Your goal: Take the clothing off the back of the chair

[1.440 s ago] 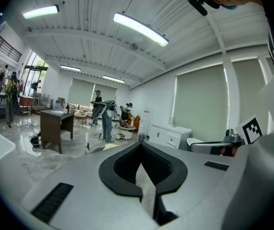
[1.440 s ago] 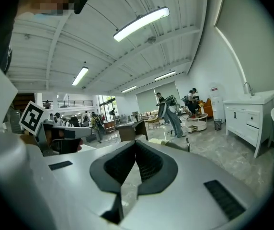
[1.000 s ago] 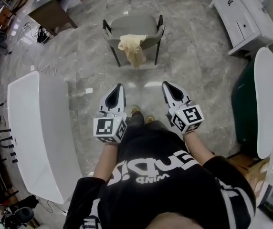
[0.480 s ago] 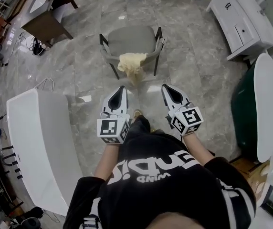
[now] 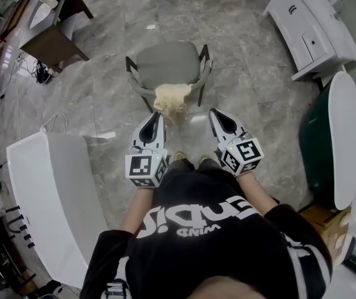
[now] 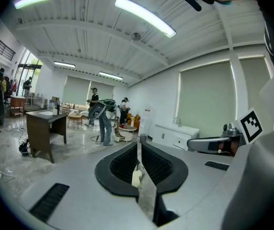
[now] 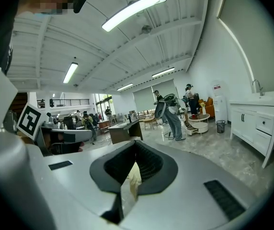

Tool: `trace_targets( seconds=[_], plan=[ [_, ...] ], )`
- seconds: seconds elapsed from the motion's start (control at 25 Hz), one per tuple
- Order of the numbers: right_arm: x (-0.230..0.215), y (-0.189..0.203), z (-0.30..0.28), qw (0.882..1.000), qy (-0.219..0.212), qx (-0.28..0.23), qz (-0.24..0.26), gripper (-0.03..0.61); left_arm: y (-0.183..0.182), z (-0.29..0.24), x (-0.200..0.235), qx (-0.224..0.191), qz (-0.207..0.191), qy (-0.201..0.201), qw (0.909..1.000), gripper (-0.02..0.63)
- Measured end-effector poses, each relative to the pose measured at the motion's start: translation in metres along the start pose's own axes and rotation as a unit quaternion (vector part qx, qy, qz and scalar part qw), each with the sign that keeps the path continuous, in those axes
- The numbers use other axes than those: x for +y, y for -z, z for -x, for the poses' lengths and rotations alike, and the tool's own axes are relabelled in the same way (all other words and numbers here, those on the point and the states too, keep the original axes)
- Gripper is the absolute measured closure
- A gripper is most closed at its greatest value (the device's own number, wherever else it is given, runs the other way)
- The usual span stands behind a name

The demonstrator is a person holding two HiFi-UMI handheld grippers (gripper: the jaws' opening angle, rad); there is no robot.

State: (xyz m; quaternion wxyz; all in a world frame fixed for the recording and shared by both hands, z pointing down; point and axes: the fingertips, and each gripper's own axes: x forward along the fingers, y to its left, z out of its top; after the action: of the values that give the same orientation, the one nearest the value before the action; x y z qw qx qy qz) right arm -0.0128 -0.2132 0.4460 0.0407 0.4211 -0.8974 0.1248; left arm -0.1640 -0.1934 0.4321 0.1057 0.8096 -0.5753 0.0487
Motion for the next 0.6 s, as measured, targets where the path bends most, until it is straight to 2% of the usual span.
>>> trace_targets(
  seconds=[0.08,0.32,0.52,0.6],
  plan=[
    [-0.006,-0.001,-0.005,1.000,-0.002,0.002,0.000,0.565,0.000,-0.008,0.001,0.003,0.002,-0.003,1.0000,0.582],
    [-0.020,-0.005,-0.022,1.000,-0.021,0.011,0.002,0.565,0.004,-0.028,0.005,0.009,0.020,-0.014,0.9997,0.389],
    [-0.027,-0.007,-0.032,0.999,-0.036,0.011,0.001,0.565,0.010,-0.044,0.012,0.004,0.022,-0.029,0.9993,0.171],
    [-0.030,-0.009,-0.035,0.999,-0.038,0.010,0.002,0.565,0.016,-0.049,0.015,0.014,0.023,-0.035,0.9990,0.140]
  ],
)
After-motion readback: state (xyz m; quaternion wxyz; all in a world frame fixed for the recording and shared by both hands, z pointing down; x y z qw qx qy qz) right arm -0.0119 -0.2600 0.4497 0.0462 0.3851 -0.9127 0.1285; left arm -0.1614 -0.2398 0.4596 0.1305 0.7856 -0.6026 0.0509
